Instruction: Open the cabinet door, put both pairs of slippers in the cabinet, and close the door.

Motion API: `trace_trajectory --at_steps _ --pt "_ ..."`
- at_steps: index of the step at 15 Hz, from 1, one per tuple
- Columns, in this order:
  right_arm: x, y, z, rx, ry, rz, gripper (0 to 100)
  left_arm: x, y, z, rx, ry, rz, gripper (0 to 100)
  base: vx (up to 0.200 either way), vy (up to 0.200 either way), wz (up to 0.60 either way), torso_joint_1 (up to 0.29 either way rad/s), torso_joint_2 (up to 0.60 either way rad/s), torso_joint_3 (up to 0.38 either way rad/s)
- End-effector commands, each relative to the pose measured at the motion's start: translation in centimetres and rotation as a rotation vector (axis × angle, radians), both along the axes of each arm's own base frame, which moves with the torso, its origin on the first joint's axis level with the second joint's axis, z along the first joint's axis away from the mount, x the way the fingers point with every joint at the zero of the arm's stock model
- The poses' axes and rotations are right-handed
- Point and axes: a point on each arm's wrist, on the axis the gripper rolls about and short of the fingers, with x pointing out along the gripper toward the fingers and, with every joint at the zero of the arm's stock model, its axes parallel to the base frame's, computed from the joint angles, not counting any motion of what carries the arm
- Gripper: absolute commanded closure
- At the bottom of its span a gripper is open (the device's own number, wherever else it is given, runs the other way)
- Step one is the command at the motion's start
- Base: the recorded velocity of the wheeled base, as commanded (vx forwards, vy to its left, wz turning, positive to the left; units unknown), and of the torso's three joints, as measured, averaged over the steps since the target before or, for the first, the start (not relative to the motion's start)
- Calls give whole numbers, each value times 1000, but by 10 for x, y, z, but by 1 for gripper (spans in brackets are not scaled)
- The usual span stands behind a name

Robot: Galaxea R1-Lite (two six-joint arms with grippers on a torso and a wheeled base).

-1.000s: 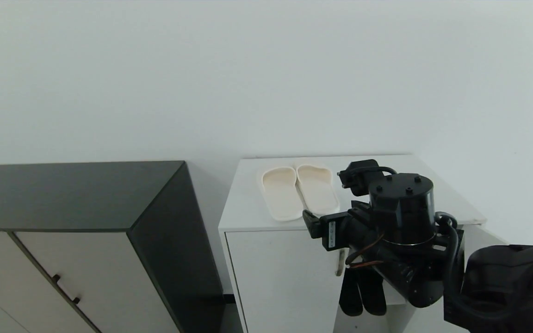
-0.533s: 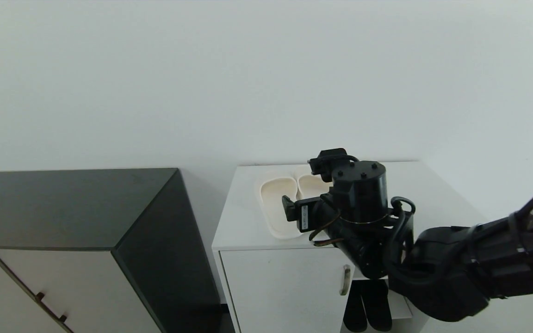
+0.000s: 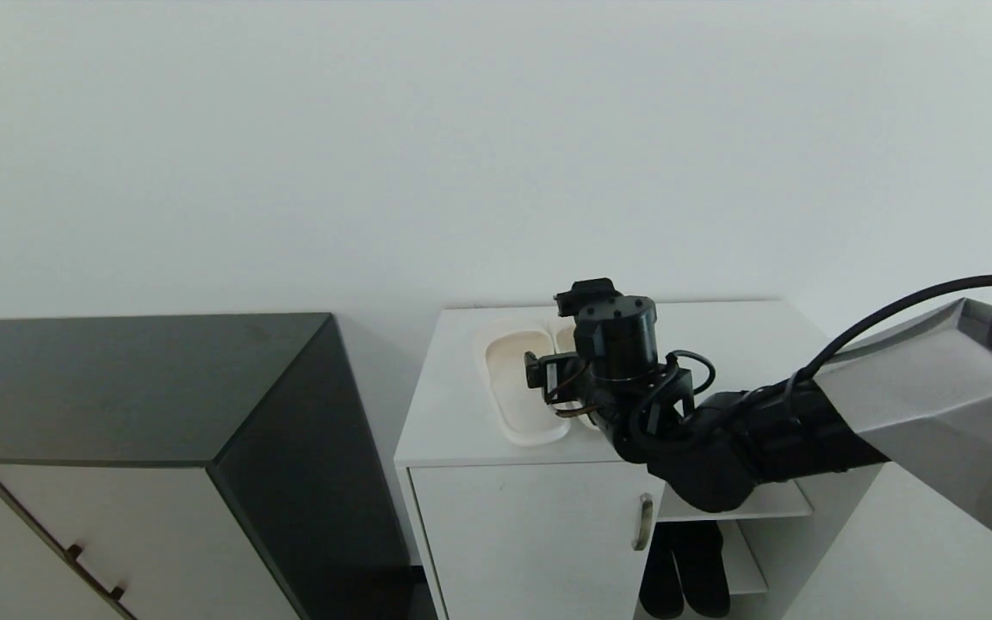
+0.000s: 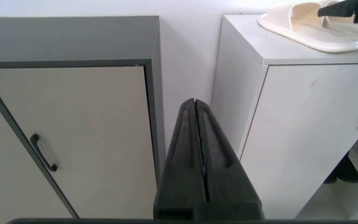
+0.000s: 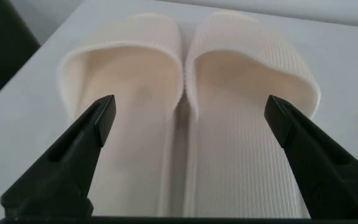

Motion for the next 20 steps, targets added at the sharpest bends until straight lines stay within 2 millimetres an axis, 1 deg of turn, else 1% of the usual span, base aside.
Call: trace_trajectory --at_steps 1,6,10,11,15,18,20 --pt "16 4 -15 -7 9 -10 0 0 0 0 0 0 0 100 0 0 0 0 0 0" --pt "31 8 -10 6 6 6 0 0 0 0 0 0 2 100 0 0 0 0 0 0" --pt "42 14 -15 1 12 0 0 0 0 0 -2 0 2 100 0 0 0 0 0 0" --pt "44 15 -14 3 9 0 100 0 0 0 -2 0 2 100 0 0 0 0 0 0" --pt "46 18 -8 14 -7 2 100 0 0 0 -2 1 2 100 0 0 0 0 0 0" --pt "34 10 10 27 -20 6 100 0 0 0 -2 0 2 100 0 0 0 0 0 0" --pt "27 5 18 32 -25 9 100 0 0 0 -2 0 2 100 0 0 0 0 0 0"
